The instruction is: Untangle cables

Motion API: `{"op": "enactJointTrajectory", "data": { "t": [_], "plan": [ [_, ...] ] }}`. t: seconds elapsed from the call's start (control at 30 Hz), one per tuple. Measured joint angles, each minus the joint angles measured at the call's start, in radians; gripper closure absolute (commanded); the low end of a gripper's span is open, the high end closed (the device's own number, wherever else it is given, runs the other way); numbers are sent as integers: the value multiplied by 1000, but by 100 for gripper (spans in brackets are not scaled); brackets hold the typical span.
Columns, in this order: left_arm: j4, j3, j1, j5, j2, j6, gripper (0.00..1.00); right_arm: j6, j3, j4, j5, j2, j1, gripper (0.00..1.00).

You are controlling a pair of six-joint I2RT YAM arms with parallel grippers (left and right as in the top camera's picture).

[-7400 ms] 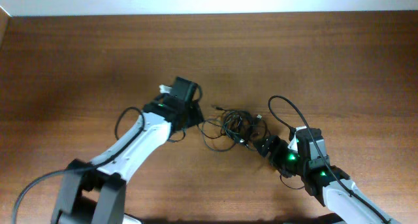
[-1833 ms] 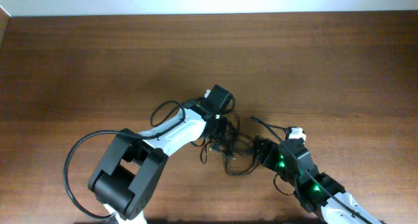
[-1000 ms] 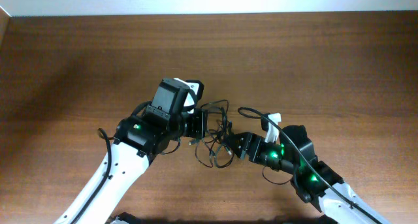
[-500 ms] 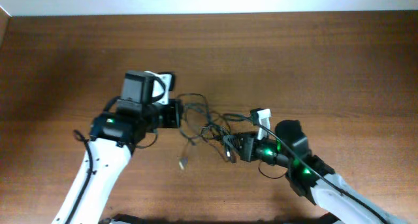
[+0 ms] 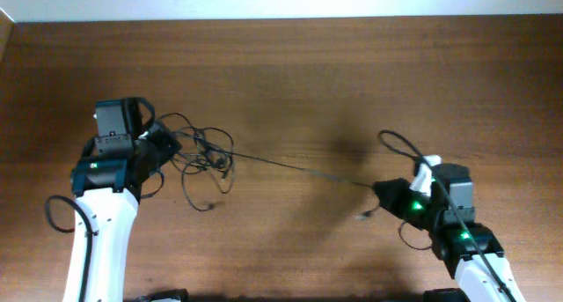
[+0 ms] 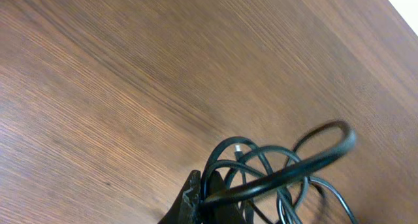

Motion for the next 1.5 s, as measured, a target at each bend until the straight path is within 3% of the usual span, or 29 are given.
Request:
{"op": "enactJointTrajectory", "data": {
  "t": [0.13,0.23,0.33,0.43,0.5,0.63,0.73,0.8,0.97,1.07,1.2,1.37,1.5],
  "plan": [
    [10,0,150,-146,-1,-46,100,-39,-1,-85,103,0,-214,96],
    [13,0,229,-106,-1,-93,100,-45,-1,-96,78,0,-304,78],
    [46,0,225,138,-1,-68,100,-52,-1,-98,-31,0,-309,70],
    [128,0,159,512,-1,165,100,-66,-1,-97,-188,0,-310,58],
    [130,0,87,674,-1,329,100,-104,-2,-41,-417,0,-305,53],
    [134,0,-43,789,-1,527,100,-116,-4,115,-592,0,-170,53],
    [145,0,-111,813,-1,619,100,-8,-11,398,-625,0,23,52],
    [148,0,-124,816,-1,643,100,63,-11,526,-577,-2,132,48],
    [147,0,-124,902,-1,660,100,121,-12,583,-294,44,324,47],
    [131,0,-124,943,-1,661,100,127,-14,754,-203,150,431,47],
    [71,0,-124,958,-2,675,100,169,-13,912,-159,284,457,50],
    [-3,0,-124,962,-2,743,100,280,-13,1160,-212,317,457,58],
    [-6,0,-124,967,-2,761,100,341,-12,1175,-282,317,457,57]
  ]
}}
